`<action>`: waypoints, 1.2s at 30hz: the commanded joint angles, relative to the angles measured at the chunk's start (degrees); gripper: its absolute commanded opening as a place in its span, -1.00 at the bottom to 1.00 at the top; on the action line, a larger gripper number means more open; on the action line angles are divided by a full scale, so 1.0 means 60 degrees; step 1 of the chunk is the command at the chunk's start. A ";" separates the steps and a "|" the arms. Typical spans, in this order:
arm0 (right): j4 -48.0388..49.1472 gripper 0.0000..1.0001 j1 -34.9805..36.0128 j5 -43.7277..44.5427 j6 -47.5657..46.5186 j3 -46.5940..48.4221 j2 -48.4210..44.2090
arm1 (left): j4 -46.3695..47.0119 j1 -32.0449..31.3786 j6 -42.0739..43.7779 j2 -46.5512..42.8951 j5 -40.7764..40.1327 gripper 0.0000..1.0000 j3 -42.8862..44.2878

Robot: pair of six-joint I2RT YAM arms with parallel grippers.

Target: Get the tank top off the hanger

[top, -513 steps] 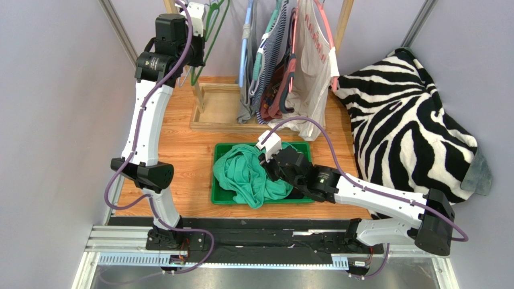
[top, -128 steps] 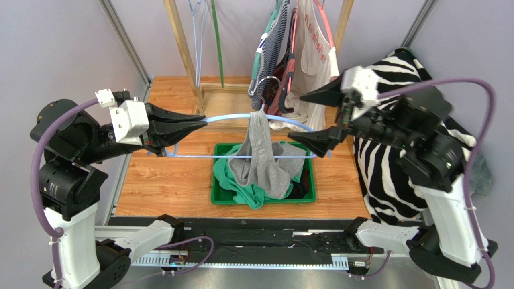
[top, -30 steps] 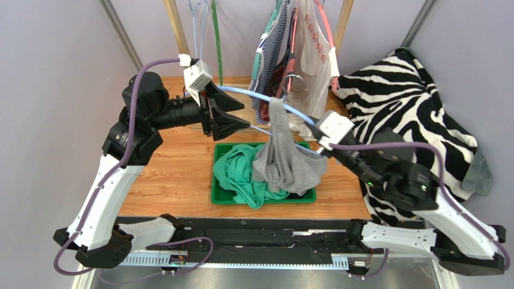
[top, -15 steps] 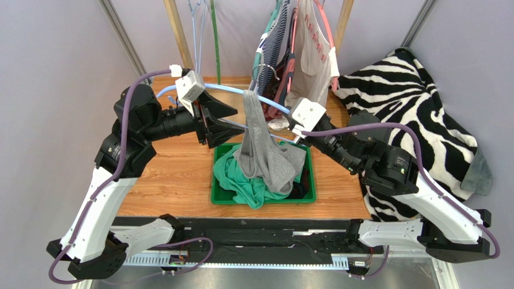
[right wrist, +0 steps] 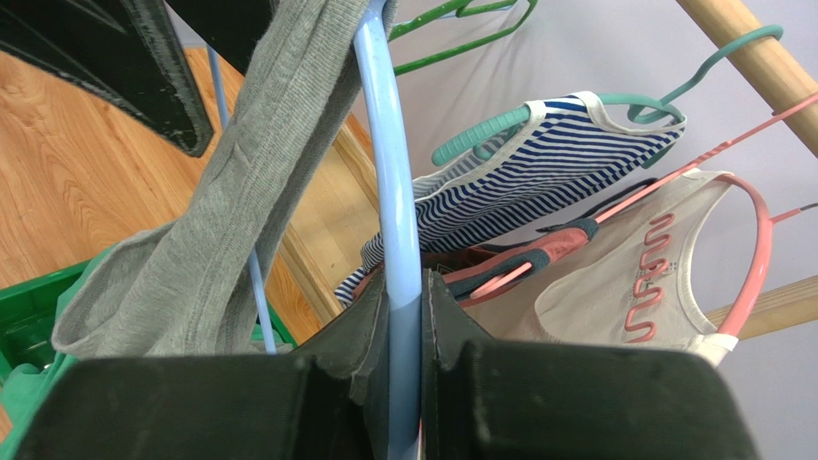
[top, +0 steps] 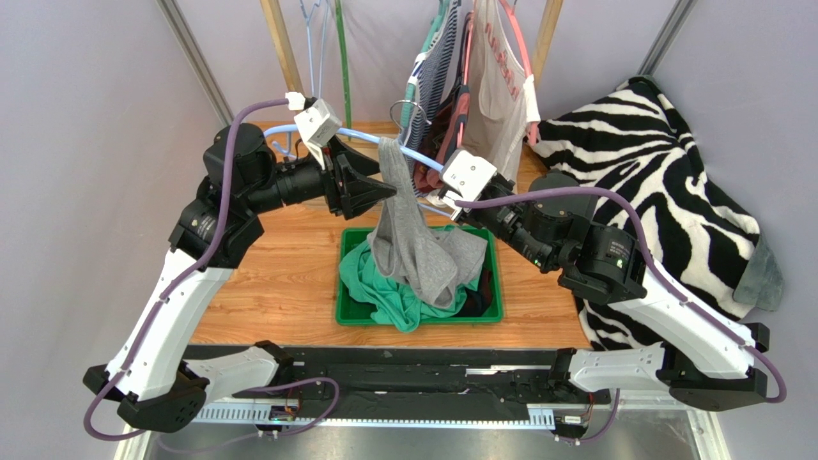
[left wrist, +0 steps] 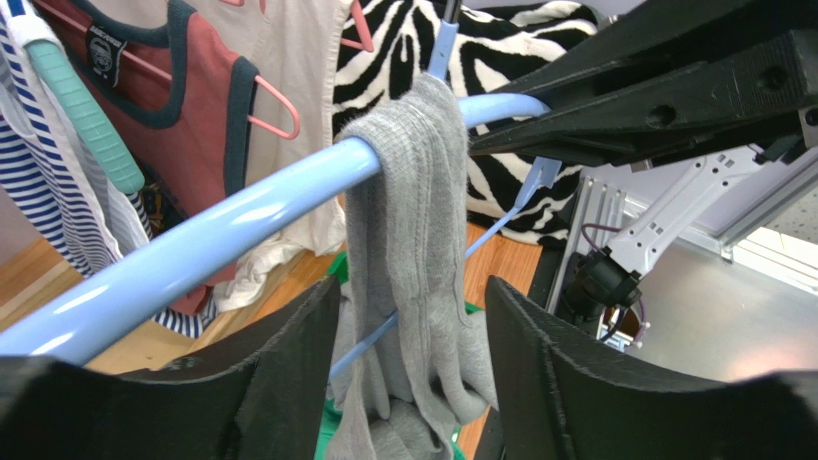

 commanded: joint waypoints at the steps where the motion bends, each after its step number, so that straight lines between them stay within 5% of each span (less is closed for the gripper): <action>1: 0.0816 -1.00 0.0264 -0.0430 -0.0064 0.0368 -0.0014 | 0.0644 -0.0082 -0.0090 0.0193 -0.0158 0.10 0.0401; 3: 0.0816 -1.00 0.0264 -0.0430 -0.0050 0.0339 -0.0028 | 0.0703 -0.0082 -0.0090 0.0252 -0.0158 -0.11 0.0489; 7: 0.0831 -1.00 0.0264 -0.0357 -0.0006 0.0149 -0.0087 | 0.0762 -0.0082 -0.0149 0.0384 -0.0143 -0.93 0.0708; 8: 0.0816 -1.00 0.0264 -0.0314 0.0009 0.0105 -0.0087 | 0.0776 -0.0082 -0.0149 0.0398 -0.0129 -1.00 0.0781; 24: 0.0041 -1.00 0.0279 0.0975 0.0433 -0.1843 -0.1932 | 0.0263 0.0665 0.0056 -0.0027 -0.0128 -1.00 0.2758; 36: -0.0941 -1.00 0.0264 0.2162 0.0581 -0.1844 -0.3425 | -0.0059 0.0739 0.0627 0.1526 -0.0084 -1.00 0.6433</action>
